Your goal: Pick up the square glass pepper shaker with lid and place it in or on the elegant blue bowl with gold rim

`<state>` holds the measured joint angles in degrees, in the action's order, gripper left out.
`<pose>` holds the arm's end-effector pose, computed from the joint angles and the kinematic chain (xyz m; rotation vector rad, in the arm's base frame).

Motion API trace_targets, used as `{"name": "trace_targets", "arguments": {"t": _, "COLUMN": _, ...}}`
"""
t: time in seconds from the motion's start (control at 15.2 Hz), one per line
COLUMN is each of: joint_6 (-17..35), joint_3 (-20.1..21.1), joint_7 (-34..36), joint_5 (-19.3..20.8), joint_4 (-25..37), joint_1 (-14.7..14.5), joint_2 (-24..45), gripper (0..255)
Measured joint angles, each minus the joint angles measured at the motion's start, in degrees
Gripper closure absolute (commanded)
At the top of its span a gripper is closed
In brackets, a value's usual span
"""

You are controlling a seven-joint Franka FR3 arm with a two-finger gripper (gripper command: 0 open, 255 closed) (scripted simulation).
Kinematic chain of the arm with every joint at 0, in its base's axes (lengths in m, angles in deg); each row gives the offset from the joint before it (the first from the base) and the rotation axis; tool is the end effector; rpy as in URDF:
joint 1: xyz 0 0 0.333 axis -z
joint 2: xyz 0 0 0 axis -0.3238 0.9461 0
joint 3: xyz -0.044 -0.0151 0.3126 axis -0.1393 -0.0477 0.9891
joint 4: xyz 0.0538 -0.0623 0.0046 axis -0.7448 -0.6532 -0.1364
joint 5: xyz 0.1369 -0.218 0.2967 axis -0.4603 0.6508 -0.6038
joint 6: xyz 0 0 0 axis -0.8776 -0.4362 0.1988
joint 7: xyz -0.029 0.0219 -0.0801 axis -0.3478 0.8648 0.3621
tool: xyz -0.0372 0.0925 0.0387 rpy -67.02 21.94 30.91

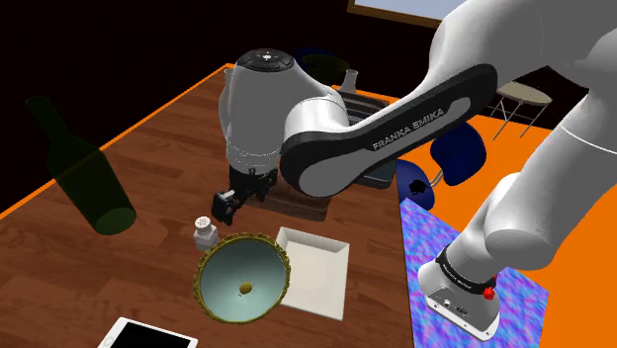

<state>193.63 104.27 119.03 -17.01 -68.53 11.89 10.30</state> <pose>0.4041 0.3777 0.3968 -3.0869 -0.2064 -0.2484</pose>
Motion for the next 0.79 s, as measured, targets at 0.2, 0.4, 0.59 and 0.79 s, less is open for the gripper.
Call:
{"name": "trace_targets", "arguments": {"t": 0.2, "joint_6": 1.3, "joint_3": 0.4, "joint_7": 5.9, "joint_5": 6.2, "joint_4": 4.5, "joint_1": -2.2, "joint_2": 7.1, "gripper": 0}}
{"name": "trace_targets", "arguments": {"t": 0.4, "joint_6": 1.3, "joint_3": -0.3, "joint_7": 10.5, "joint_5": 11.5, "joint_4": 9.5, "joint_1": -5.2, "joint_2": 13.2, "gripper": 0}}
{"name": "trace_targets", "arguments": {"t": 0.59, "joint_6": 2.6, "joint_3": -1.2, "joint_7": 12.1, "joint_5": 13.7, "joint_4": 10.2, "joint_1": -6.2, "joint_2": 15.7, "gripper": 0}}
{"name": "trace_targets", "arguments": {"t": 0.79, "joint_6": 4.1, "joint_3": -2.1, "joint_7": 13.1, "joint_5": 15.4, "joint_4": 10.1, "joint_1": -6.8, "joint_2": 17.5, "gripper": 0}}
